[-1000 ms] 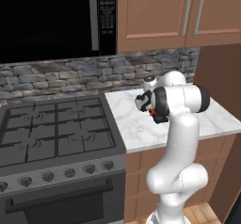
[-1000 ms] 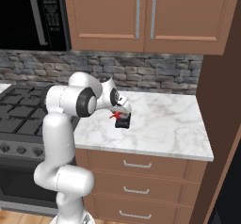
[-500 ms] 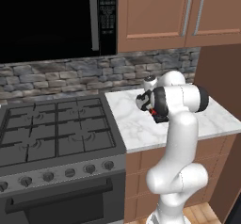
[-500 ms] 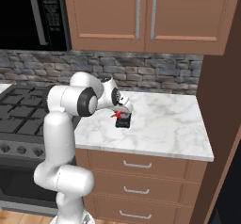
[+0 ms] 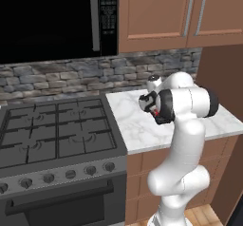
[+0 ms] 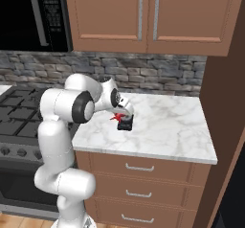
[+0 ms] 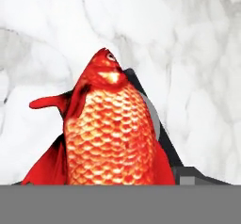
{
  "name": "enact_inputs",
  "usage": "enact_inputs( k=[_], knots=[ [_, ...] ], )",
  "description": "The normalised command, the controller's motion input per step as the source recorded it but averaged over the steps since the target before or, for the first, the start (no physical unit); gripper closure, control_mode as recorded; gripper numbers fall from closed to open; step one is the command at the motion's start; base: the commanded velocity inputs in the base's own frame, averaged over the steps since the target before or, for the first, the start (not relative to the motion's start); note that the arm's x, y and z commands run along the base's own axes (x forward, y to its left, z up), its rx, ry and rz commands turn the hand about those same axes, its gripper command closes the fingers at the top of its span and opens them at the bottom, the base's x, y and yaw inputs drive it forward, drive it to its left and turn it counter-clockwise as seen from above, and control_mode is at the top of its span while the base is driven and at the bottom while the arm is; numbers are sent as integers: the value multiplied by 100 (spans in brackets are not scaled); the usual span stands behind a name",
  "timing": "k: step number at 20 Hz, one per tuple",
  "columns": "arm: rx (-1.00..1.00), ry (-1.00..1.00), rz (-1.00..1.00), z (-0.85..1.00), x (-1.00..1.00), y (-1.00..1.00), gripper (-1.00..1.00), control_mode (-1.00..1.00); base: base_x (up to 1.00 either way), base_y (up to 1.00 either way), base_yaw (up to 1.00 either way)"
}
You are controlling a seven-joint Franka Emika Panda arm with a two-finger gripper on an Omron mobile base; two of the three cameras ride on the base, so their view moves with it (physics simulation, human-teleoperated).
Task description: Take the fish from the fridge and place it on the digital scale on the counter by the fridge. Wait a few seconds for a reading, then move it to the plate on the dining counter.
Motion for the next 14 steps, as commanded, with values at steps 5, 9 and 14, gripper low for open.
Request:
enact_inputs(
  k=[5,9,14],
  knots=[
    [0,-17,0,77,-97,17,100,-100,0,0,0],
    [2,-11,0,80,-100,16,100,-100,0,0,0],
    [8,0,0,95,-100,6,100,-100,0,0,0]
  ],
)
